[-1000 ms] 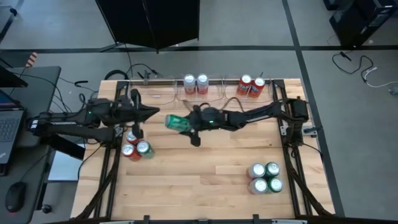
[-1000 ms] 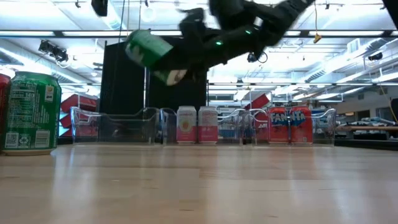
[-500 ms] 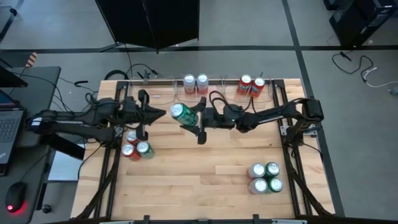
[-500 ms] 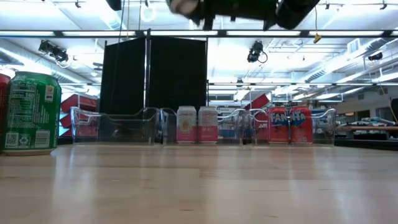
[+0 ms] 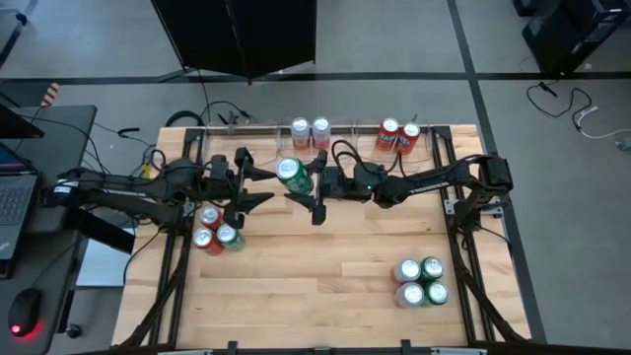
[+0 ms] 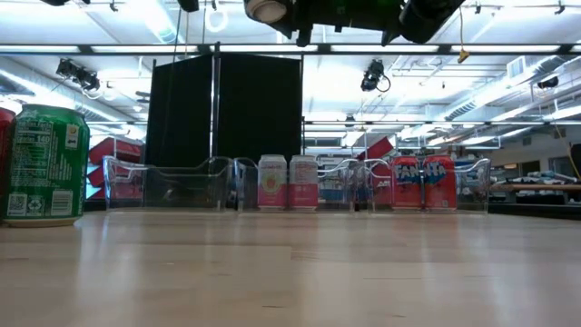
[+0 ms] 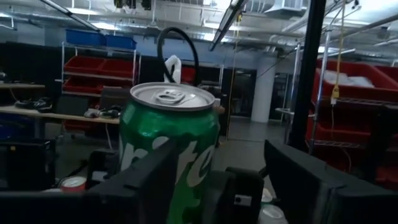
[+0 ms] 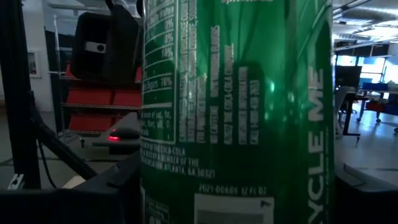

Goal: Sort soda cans
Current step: Put the green soda can in the top left transparent bin

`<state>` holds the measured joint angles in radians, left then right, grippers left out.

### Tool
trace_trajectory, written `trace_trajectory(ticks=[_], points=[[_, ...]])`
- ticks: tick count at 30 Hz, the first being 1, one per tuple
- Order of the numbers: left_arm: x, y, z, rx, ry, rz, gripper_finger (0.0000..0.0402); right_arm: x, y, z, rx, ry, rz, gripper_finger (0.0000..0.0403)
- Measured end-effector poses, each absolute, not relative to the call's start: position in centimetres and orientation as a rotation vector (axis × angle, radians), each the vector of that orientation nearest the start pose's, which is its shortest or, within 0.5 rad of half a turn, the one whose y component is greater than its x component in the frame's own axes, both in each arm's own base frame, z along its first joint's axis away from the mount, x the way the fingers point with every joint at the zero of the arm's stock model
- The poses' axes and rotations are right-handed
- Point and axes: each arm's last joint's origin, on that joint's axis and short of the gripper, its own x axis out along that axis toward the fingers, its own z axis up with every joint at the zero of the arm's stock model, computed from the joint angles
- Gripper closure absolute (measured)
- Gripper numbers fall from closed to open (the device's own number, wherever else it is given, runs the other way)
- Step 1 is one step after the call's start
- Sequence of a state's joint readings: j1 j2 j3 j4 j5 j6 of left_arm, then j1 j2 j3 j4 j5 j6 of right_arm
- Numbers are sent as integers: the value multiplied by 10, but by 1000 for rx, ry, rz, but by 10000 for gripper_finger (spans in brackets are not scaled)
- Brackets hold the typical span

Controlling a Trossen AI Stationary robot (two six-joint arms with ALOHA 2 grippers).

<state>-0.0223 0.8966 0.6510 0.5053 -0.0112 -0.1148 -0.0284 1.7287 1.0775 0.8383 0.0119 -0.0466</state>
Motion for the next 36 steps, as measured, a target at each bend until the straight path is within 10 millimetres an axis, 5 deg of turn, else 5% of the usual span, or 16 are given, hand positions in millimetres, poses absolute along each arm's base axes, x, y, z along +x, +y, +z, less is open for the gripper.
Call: trace_trajectory(ticks=[18, 32, 36], points=[[202, -3, 340, -102, -291, 51, 131, 388, -12, 282, -42, -185, -54, 108], [193, 2, 432, -100, 108, 219, 130, 390, -10, 273, -42, -106, -24, 110], [208, 0, 438, -166, 294, 207, 130, 390, -10, 271, -47, -85, -29, 109]])
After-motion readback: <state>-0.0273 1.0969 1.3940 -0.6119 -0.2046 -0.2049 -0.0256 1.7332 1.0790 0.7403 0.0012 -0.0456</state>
